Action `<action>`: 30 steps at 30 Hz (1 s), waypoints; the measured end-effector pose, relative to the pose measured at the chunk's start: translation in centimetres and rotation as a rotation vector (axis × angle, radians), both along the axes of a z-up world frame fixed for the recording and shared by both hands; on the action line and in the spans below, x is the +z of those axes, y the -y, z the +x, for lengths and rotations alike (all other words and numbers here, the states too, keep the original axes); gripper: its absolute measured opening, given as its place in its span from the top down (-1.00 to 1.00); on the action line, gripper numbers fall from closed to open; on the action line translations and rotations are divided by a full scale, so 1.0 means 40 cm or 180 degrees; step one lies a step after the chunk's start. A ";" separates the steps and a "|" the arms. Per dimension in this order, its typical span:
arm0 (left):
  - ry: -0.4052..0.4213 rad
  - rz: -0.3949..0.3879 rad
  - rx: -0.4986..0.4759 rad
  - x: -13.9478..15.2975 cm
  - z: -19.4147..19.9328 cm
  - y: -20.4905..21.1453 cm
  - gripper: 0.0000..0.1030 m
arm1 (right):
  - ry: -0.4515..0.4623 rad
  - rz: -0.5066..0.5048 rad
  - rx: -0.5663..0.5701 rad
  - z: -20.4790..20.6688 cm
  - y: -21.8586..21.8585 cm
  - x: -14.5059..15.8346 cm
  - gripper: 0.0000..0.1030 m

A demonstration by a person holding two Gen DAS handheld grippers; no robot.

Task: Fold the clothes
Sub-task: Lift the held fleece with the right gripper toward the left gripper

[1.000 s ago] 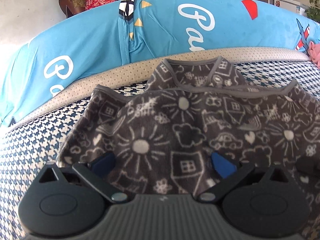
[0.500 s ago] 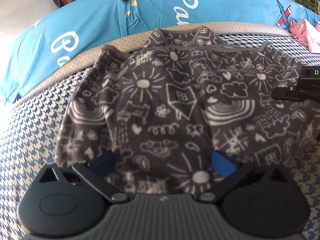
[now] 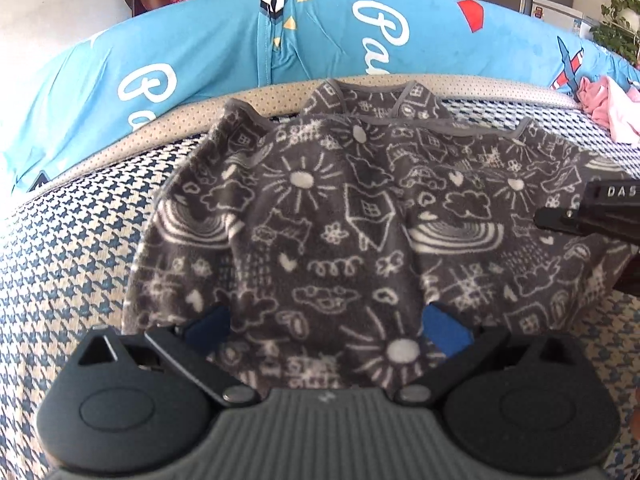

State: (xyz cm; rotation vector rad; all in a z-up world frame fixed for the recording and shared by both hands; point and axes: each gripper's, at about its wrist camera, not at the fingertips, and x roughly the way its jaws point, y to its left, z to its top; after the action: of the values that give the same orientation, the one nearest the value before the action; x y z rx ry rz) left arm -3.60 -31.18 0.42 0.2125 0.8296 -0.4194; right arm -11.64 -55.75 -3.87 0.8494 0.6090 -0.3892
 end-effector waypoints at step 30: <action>-0.0589 -0.0511 0.1379 -0.027 0.122 -0.314 -1.00 | 0.0747 -0.2439 0.1154 0.050 -0.442 0.206 0.39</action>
State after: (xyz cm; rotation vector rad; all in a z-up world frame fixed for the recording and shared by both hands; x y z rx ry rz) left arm 1.29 -18.60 -0.67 -0.1576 0.9897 -0.0964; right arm -9.62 -38.07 4.35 0.0407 0.3365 -0.1601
